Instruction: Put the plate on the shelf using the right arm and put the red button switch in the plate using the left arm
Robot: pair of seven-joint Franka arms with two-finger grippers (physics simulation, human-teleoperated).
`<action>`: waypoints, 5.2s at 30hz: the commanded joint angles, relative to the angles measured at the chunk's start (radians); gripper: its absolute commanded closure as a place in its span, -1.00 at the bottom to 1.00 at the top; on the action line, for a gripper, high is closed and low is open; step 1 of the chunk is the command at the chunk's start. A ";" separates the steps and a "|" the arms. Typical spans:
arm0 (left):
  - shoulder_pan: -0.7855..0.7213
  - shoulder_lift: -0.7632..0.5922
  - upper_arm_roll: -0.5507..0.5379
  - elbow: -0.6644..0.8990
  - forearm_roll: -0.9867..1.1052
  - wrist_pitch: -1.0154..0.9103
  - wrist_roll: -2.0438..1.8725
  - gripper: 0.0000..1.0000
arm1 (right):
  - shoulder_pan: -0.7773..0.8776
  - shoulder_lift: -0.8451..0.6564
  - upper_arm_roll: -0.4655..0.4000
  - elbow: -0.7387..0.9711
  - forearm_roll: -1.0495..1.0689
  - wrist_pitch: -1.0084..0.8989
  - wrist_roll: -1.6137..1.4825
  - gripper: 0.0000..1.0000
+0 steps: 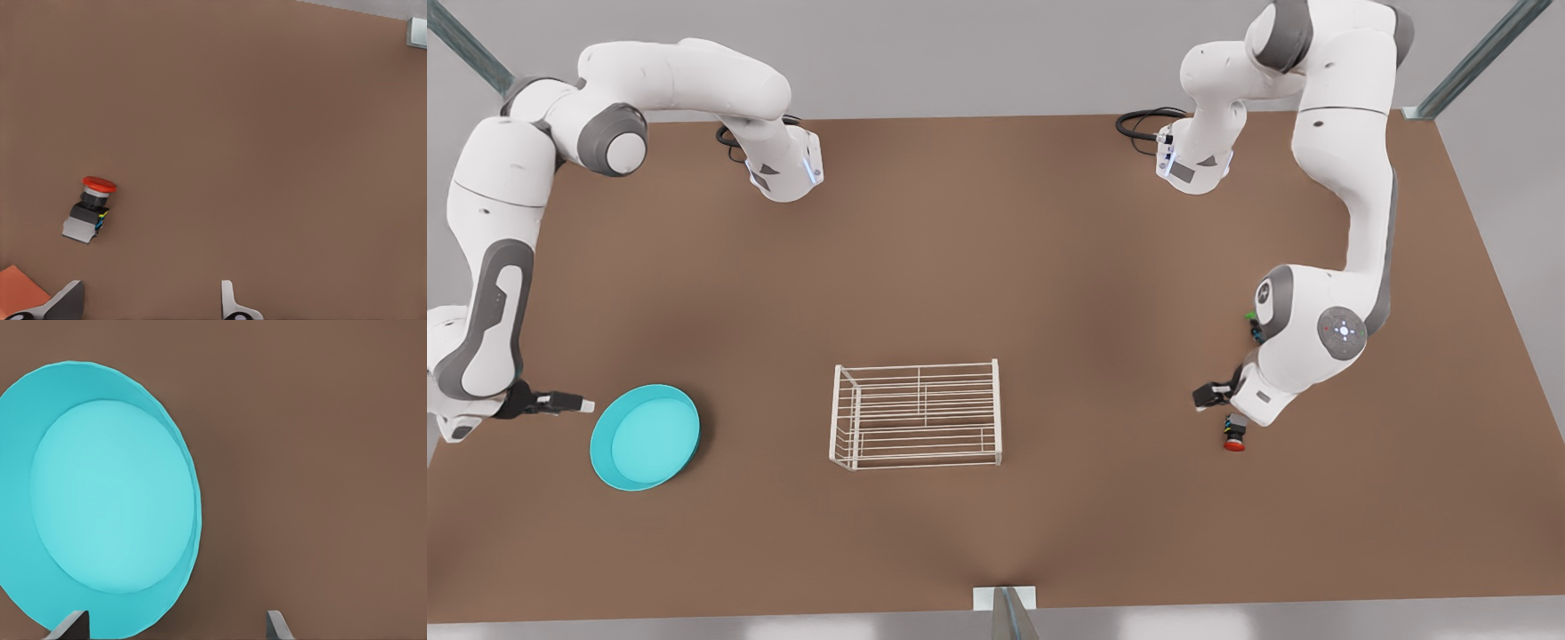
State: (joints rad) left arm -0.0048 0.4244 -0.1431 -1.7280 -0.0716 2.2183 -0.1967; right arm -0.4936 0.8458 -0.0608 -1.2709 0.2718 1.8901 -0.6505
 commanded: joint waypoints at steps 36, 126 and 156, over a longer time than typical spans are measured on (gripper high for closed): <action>0.092 0.183 0.000 -0.016 0.197 0.066 0.180 -1.00 | 0.007 0.105 0.009 -0.010 0.176 0.182 -0.290 0.27; 0.104 0.209 -0.050 0.103 0.214 -0.049 0.125 0.11 | 0.491 -0.705 0.099 -0.076 -0.292 -0.477 0.629 -1.00; -0.259 0.293 -0.382 0.508 0.225 0.176 -1.110 0.13 | 0.495 -0.695 0.006 -0.107 -0.186 -0.364 0.542 -1.00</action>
State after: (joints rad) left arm -0.2569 0.7196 -0.5242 -1.2231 0.1568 2.2422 -0.7601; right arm 0.0420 0.1505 -0.0806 -1.3773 0.0515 1.5286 0.0073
